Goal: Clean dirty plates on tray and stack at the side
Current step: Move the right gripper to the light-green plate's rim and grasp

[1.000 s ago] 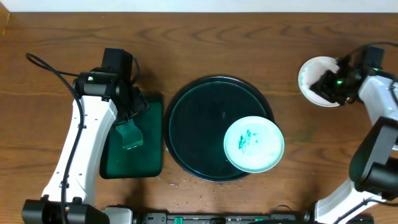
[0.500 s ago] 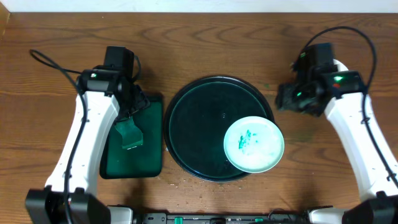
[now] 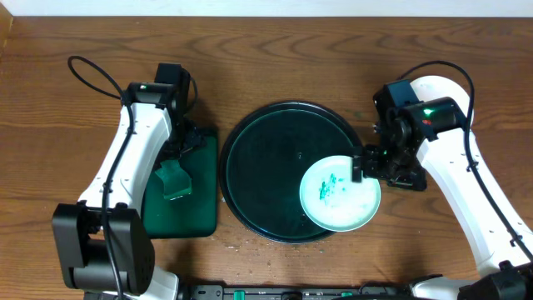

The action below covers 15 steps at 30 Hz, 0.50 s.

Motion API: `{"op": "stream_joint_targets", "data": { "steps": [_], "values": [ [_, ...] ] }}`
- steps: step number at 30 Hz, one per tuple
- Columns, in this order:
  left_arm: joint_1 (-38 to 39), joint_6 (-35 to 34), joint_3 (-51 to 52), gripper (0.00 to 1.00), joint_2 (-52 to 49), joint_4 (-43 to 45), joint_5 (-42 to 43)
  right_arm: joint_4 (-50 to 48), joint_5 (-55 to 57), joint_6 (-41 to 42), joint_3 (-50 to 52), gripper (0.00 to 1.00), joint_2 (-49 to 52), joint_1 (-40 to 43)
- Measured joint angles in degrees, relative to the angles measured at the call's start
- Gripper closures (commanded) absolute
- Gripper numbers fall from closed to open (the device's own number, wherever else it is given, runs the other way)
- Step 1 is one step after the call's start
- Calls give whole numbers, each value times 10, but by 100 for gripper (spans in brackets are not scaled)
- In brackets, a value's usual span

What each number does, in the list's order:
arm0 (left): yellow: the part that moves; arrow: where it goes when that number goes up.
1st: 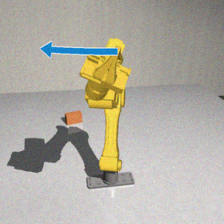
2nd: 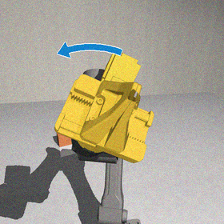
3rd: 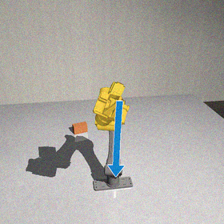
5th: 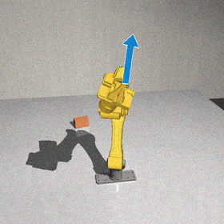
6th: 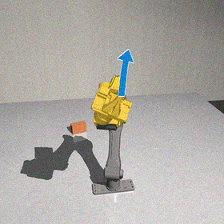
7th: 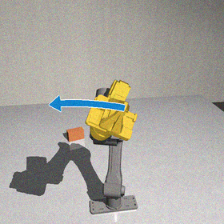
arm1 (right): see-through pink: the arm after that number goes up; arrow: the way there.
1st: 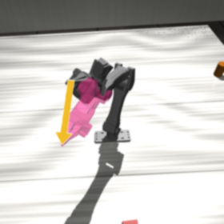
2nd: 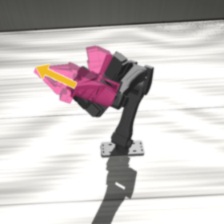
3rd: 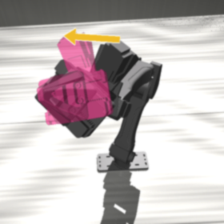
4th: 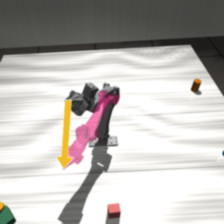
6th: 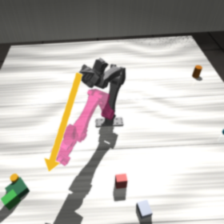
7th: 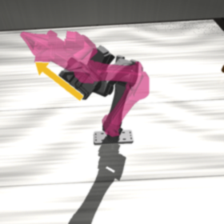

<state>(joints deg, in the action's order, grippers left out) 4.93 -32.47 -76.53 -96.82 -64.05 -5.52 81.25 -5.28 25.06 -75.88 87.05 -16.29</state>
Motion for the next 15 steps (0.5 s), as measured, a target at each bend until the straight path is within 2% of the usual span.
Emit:
{"op": "stream_joint_targets", "data": {
  "steps": [4, 9, 11, 12, 13, 15],
  "values": [
    [0, 0, 0, 20, -1, 2, 0, -2, 34, 60, 46, 25, -1, 0],
    [0, 2, 0, 20, -1, 4, -1, -64, 49, 101, 158, 25, -1, 0],
    [0, 2, 0, 20, -1, 5, -3, -93, 51, 112, 194, 30, -1, 0],
    [0, 2, 0, 20, -1, 5, -4, -108, 51, 118, 209, 37, -1, 0],
    [0, 2, 0, 20, -1, 4, -4, -120, 51, 122, 221, 47, -1, 0],
    [0, 2, 0, 20, -1, 4, -4, -140, 53, 129, 235, 56, -1, 0]
  ]
}}
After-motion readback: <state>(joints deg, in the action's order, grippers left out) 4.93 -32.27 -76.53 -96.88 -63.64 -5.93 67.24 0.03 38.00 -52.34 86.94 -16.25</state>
